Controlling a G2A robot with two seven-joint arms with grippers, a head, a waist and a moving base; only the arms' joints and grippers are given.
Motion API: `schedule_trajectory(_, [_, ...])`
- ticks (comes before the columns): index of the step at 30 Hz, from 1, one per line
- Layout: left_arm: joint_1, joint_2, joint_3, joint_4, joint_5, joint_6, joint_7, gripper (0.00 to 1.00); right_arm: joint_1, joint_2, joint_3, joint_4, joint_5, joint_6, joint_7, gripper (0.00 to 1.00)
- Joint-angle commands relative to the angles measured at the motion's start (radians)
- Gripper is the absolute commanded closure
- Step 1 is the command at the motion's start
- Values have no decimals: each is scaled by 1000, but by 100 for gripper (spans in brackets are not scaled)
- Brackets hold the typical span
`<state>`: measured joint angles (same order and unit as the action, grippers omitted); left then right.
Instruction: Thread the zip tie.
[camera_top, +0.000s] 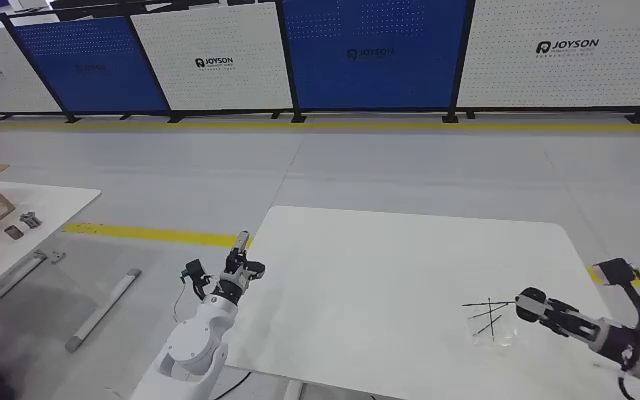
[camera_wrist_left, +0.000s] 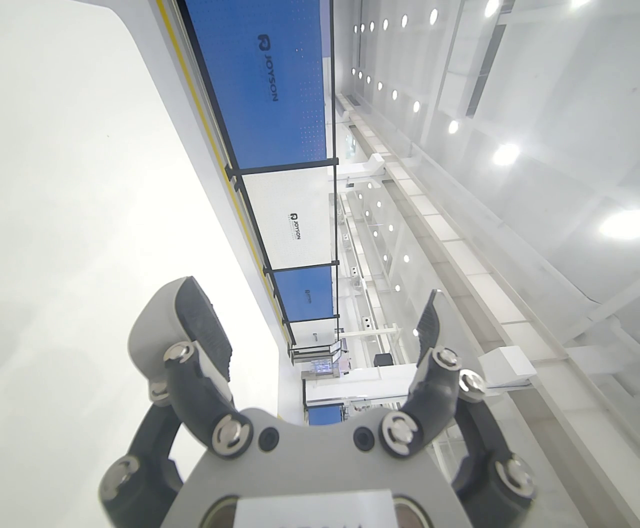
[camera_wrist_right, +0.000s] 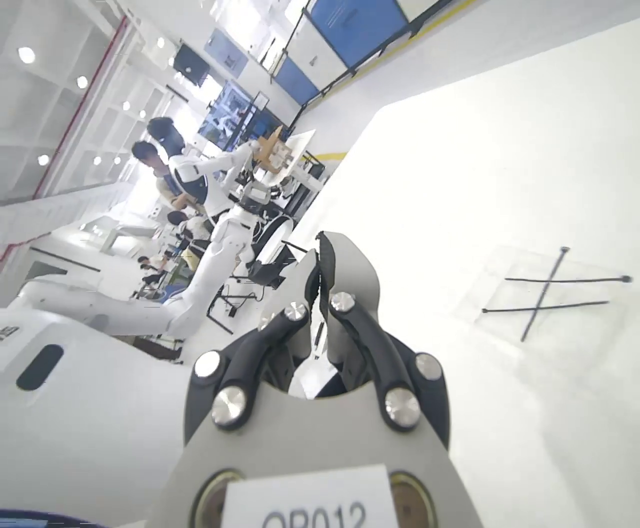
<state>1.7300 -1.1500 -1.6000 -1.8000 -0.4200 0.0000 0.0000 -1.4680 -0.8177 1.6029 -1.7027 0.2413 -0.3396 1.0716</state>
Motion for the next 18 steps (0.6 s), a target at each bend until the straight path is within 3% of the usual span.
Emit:
schedule_trajectory(1, [0, 0, 0, 0, 0, 0, 0, 0, 3, 0, -1, 4, -31, 0, -4, 100])
schedule_trajectory(18, [0, 0, 0, 0, 0, 0, 0, 0, -1, -2, -4, -3, -50, 0, -39, 100])
